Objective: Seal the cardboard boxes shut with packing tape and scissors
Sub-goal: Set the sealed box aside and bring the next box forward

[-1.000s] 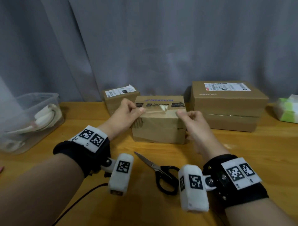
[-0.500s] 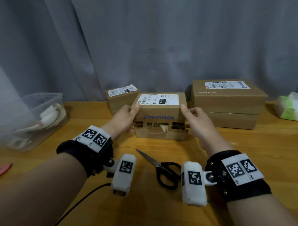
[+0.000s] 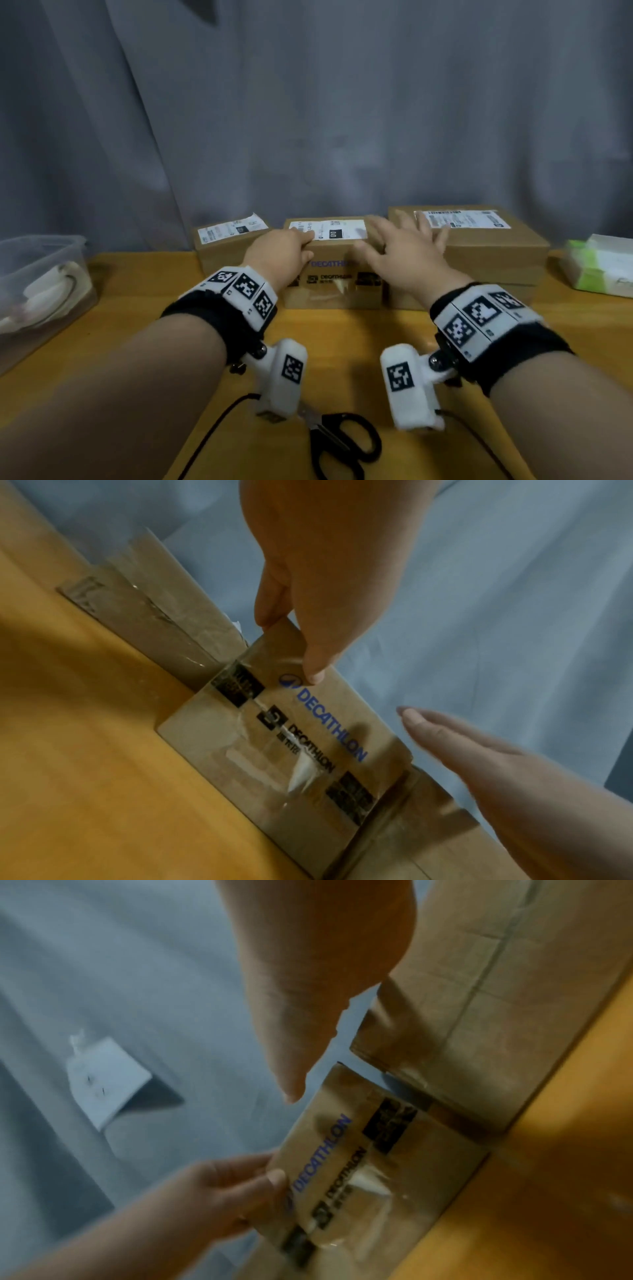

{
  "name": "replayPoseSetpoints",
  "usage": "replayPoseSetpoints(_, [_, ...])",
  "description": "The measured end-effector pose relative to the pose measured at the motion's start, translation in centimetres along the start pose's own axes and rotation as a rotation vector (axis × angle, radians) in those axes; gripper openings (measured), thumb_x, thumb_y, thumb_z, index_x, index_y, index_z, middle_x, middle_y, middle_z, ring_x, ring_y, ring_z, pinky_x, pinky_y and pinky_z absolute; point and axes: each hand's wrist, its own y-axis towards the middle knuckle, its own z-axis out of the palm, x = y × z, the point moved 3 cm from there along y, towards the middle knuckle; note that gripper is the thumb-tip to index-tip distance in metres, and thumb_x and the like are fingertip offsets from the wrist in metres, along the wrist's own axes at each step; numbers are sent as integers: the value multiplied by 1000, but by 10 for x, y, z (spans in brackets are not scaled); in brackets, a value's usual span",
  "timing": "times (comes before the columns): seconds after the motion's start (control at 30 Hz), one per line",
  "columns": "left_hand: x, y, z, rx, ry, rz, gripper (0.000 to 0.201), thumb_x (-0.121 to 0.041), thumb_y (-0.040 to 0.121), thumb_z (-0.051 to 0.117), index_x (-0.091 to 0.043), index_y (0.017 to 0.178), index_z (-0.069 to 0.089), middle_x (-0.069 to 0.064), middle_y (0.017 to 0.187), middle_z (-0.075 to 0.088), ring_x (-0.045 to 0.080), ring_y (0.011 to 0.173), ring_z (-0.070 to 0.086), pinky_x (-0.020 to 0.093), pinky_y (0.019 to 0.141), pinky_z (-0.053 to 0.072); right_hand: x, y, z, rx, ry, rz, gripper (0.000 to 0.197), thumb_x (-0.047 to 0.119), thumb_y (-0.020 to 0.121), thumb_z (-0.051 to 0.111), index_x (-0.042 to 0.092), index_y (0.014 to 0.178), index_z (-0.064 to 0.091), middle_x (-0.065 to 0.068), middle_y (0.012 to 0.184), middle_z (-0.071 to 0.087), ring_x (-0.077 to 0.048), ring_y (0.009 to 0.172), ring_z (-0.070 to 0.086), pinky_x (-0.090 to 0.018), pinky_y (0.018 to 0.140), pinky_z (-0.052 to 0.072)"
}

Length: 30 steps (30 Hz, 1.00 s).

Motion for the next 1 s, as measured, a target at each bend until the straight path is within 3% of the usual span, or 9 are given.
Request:
replayPoseSetpoints(0.1, [1,24,6,47,42,-11,33,-27,98,44,-18,129,53,8,116,62,26,106,58,38,85,50,-2,20,10,221,-299,28,63,69,92,23,47,149,6,-10,161,-6,-46,143,-12,-72,106,-10])
replayPoseSetpoints(0.27, [6,52,21,107,8,-15,39,-26,100,40,-23,139,44,8,129,56,26,114,54,40,93,47,-3,36,20,251,-352,139,67,69,91,27,45,149,2,-8,160,2,-44,144,2,-73,106,0])
replayPoseSetpoints(0.37, [22,48,23,68,-87,-3,53,-37,100,39,-20,148,26,9,152,29,28,135,35,42,109,34,0,35,25,211,-380,131,74,70,89,33,41,150,1,-6,160,-11,-43,145,-2,-73,107,2])
replayPoseSetpoints(0.53, [99,18,31,31,61,-279,73,-53,93,43,-27,151,6,8,159,-6,32,145,6,52,115,17,14,33,19,113,-326,68,73,64,92,38,32,152,10,-8,161,-4,-37,146,1,-63,114,4])
replayPoseSetpoints(0.6, [126,8,39,144,68,-316,69,-56,94,37,-31,151,8,6,159,-3,32,145,5,53,115,17,36,31,11,-14,-192,-30,66,53,95,42,28,151,17,-10,160,7,-32,146,7,-53,118,6])
replayPoseSetpoints(0.67, [142,-3,42,250,64,-283,61,-56,95,34,-28,149,23,6,159,6,32,144,9,48,116,17,65,29,5,-109,-45,-149,58,40,96,45,23,149,26,-10,156,22,-29,144,17,-43,118,14])
replayPoseSetpoints(0.77, [150,-19,36,225,-45,-229,57,-51,96,38,-15,140,42,8,154,22,28,138,29,40,112,28,107,23,10,-72,82,-287,55,28,95,50,19,146,33,-7,151,32,-26,140,25,-37,114,24])
replayPoseSetpoints(0.87, [153,-29,20,119,-243,-225,58,-45,96,44,-9,139,35,11,144,40,27,127,45,35,103,37,141,21,20,35,113,-362,56,25,93,52,16,145,35,-6,149,37,-26,136,30,-35,111,28])
replayPoseSetpoints(1.0, [155,-31,17,228,-83,-222,68,-51,97,32,-15,151,11,10,153,20,30,137,28,41,112,27,170,31,36,109,155,-327,53,25,93,53,13,142,38,-9,143,42,-27,130,40,-35,108,33])
